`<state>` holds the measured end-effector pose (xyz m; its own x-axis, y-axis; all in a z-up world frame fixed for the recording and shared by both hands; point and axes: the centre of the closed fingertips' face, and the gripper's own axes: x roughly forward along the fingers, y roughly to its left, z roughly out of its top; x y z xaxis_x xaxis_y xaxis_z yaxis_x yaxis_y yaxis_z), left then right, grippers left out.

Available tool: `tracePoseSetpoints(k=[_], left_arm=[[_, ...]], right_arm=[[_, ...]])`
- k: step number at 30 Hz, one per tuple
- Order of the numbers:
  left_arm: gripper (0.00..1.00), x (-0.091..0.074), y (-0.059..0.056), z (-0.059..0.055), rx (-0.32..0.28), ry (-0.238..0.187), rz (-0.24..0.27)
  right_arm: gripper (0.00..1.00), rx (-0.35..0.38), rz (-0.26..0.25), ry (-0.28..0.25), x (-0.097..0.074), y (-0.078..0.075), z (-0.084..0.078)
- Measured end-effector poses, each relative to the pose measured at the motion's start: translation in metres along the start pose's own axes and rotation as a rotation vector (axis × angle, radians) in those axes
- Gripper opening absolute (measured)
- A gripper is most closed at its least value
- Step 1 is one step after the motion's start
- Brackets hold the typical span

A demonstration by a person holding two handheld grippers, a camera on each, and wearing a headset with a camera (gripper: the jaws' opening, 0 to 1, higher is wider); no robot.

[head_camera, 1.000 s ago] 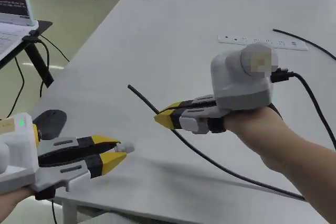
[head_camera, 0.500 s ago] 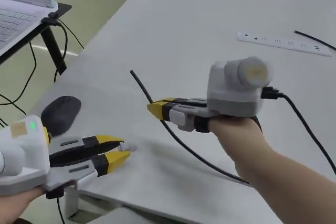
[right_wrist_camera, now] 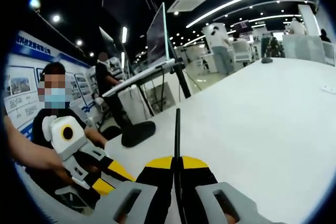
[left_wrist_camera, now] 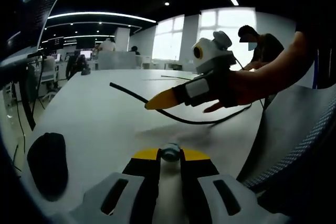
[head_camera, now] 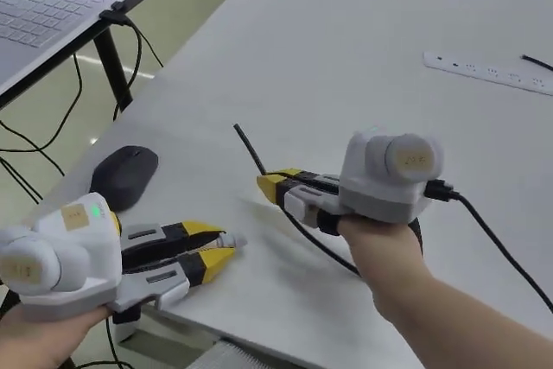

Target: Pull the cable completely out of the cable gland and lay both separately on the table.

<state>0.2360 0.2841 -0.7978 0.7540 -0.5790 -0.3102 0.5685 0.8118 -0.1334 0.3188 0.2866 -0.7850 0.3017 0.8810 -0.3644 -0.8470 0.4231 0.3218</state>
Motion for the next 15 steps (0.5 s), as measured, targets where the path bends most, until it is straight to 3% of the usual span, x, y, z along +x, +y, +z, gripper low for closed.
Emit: tracePoseSetpoints(k=[3, 6, 10, 15], left_arm=[[0.15, 0.002, 0.000, -0.001, 0.000, -0.007, -0.007], [0.15, 0.004, 0.002, -0.003, 0.001, -0.005, 0.002], [0.15, 0.004, 0.007, -0.009, 0.005, 0.000, 0.006], [0.16, 0.006, 0.008, -0.007, 0.007, -0.025, 0.010]], right_arm=[[0.00, -0.003, -0.038, 0.018, 0.003, -0.009, -0.006], [0.00, -0.058, -0.060, 0.040, 0.004, -0.014, -0.012], [0.00, -0.115, -0.055, 0.043, 0.007, -0.012, -0.015], [0.00, -0.189, -0.053, 0.062, 0.009, -0.010, -0.021]])
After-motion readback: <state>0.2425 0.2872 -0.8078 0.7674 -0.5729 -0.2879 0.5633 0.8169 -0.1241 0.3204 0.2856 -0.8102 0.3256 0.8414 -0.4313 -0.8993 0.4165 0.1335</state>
